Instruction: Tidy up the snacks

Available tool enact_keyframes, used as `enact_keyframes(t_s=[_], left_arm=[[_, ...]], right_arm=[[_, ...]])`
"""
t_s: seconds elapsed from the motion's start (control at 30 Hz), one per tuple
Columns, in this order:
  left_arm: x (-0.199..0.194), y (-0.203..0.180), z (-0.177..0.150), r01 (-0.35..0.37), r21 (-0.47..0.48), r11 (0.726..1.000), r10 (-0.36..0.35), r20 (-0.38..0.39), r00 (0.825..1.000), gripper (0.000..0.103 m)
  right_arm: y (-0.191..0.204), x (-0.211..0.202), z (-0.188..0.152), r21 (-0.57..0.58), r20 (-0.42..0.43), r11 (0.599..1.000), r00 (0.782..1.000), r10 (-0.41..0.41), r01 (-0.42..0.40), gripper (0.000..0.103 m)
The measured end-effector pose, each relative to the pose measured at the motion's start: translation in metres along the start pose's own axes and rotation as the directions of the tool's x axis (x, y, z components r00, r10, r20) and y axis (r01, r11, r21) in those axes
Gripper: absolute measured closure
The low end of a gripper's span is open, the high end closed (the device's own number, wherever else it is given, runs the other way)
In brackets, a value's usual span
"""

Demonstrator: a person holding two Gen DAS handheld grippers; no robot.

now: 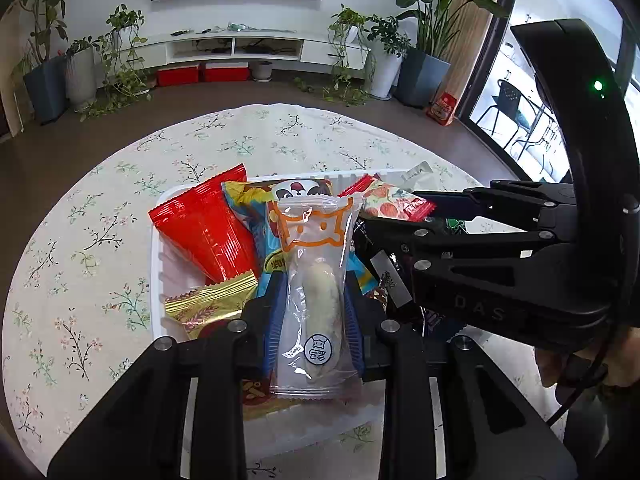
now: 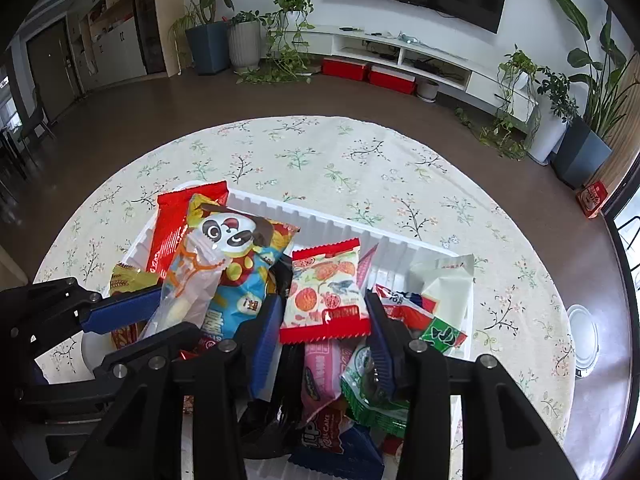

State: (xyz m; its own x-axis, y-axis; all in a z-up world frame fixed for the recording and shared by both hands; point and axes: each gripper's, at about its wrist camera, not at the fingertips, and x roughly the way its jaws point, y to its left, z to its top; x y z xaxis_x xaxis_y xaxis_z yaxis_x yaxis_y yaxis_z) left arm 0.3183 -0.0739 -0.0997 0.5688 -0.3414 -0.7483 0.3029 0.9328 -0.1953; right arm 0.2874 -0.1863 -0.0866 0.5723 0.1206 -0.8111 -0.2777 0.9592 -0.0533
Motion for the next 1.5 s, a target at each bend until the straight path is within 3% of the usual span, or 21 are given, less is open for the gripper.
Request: enact_keyframes(t_s=[0.13,0.2,0.47,0.67,0.83,0.93,0.97,1.13,1.2,1.3,1.5], left_arm=[[-0.002,0.000,-0.004,-0.004,0.003,1.000,0.004,0.007,1.000,0.070],[-0.003,0.001,-0.006,-0.008,-0.001,1.000,0.008,0.011,1.000,0.052],[-0.006,-0.003,-0.007,-0.016,0.001,1.000,0.016,0.020,1.000,0.050],[-0.016,0.000,-0.009,-0.032,-0.001,0.999,0.032,0.049,0.998,0.040],[-0.038,-0.003,-0.014,-0.066,0.005,0.998,0.065,0.099,0.993,0.027],[-0.064,-0.003,-0.025,-0.083,0.008,0.997,0.081,0.169,0.982,0.003],[-0.075,-0.004,-0.031,-0.082,0.015,0.996,0.078,0.196,0.977,0.000],[-0.131,-0.030,-0.070,-0.089,0.104,0.991,0.050,0.329,0.943,0.000],[-0.144,-0.043,-0.082,-0.126,0.085,0.988,0.093,0.320,0.943,0.000],[-0.159,-0.058,-0.101,-0.256,-0.004,0.967,0.249,0.256,0.934,0.000],[-0.183,-0.082,-0.121,-0.284,0.002,0.959,0.275,0.243,0.930,0.000]], right_arm=[[-0.001,-0.004,-0.002,0.007,0.005,1.000,1.000,-0.003,0.003,0.048],[0.000,-0.006,-0.003,0.005,0.006,1.000,1.000,-0.005,0.005,0.048],[0.000,-0.013,-0.005,0.011,0.026,1.000,1.000,-0.003,0.003,0.048],[-0.011,-0.034,-0.008,0.061,0.086,0.998,0.996,0.000,-0.005,0.046],[-0.018,-0.064,-0.015,0.113,0.169,0.993,0.985,0.011,-0.031,0.038],[-0.022,-0.085,-0.024,0.149,0.225,0.986,0.974,0.036,-0.071,0.028],[-0.023,-0.093,-0.029,0.161,0.246,0.983,0.968,0.042,-0.084,0.024],[-0.028,-0.132,-0.067,0.241,0.332,0.961,0.942,0.052,-0.139,0.007],[-0.029,-0.145,-0.086,0.282,0.354,0.948,0.934,0.042,-0.150,0.004],[-0.024,-0.160,-0.110,0.313,0.360,0.939,0.933,0.019,-0.140,0.002],[-0.005,-0.191,-0.147,0.324,0.366,0.944,0.928,-0.071,-0.056,0.002]])
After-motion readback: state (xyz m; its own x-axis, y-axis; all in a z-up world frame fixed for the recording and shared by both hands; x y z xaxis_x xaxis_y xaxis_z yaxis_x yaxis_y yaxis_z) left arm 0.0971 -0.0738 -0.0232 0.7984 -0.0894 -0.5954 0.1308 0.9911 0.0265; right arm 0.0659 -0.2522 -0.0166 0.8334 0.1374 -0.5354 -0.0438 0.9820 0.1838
